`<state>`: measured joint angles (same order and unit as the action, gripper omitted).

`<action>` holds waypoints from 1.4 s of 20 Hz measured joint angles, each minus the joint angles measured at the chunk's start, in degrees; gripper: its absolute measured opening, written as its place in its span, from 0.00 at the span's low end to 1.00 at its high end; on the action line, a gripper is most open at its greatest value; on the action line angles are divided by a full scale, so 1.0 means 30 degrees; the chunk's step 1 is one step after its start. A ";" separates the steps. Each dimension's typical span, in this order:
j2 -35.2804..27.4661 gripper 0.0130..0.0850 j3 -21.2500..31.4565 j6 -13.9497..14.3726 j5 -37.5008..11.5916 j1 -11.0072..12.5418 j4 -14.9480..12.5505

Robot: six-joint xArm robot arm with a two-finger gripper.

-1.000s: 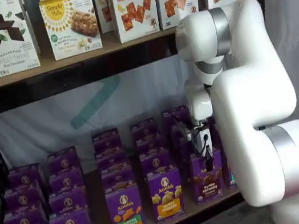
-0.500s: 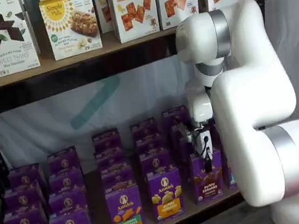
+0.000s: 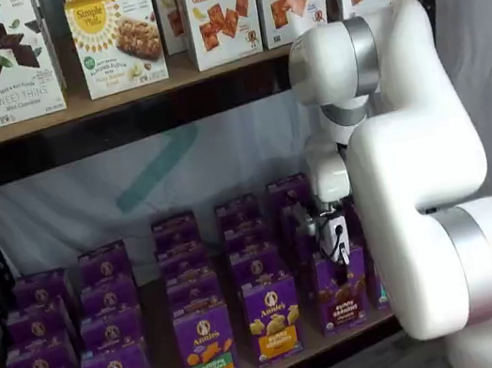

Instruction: Pick up the purple box with a brown patch in the center, on the bottom shelf, the fifth box from the left

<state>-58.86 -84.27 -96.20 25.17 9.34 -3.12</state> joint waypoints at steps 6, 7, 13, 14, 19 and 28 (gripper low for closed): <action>0.0058 0.44 0.0102 -0.0125 -0.0024 -0.0015 0.0154; 0.0076 0.44 0.0129 -0.0156 -0.0038 -0.0021 0.0196; 0.0155 0.39 0.0303 -0.0184 -0.0235 -0.0030 0.0234; 0.0163 0.39 0.0317 -0.0187 -0.0239 -0.0030 0.0237; 0.0207 0.28 0.0374 -0.0237 -0.0170 -0.0030 0.0293; 0.1039 0.28 0.1595 -0.0374 -0.0637 -0.0149 0.0573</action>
<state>-55.74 -79.49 -97.33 23.26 8.90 -1.40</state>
